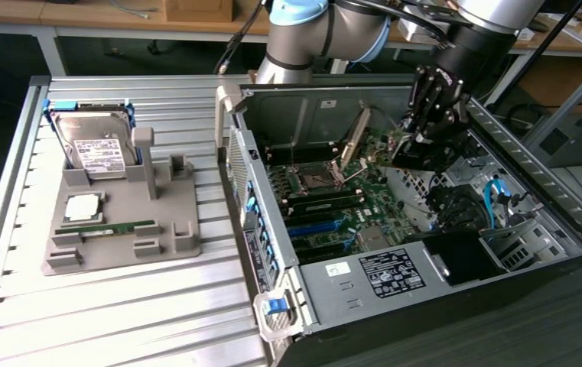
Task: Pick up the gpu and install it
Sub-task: 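Insert the gpu into the slot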
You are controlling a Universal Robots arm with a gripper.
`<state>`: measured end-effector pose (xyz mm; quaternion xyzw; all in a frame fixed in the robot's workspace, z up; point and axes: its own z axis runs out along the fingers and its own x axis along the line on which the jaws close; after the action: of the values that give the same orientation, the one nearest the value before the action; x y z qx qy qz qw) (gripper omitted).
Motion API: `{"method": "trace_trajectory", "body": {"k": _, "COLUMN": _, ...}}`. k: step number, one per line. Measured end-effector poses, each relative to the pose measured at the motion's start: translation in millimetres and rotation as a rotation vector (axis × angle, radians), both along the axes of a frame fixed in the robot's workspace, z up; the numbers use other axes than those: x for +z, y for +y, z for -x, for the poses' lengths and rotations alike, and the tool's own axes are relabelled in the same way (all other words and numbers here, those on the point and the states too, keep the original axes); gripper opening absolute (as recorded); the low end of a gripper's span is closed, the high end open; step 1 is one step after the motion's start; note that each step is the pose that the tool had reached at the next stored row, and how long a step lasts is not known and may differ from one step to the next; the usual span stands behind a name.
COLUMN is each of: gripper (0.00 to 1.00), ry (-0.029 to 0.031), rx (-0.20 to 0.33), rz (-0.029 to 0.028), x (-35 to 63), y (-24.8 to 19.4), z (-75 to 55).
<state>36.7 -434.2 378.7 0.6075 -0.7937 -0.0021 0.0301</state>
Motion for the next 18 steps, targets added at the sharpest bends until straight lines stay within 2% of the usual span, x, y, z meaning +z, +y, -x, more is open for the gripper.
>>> {"method": "trace_trajectory", "body": {"k": 18, "gripper": 0.27, "ry": 0.0000, "rx": 0.100, "rz": 0.0000, "x": 0.0, "y": 0.0, "z": 0.0}}
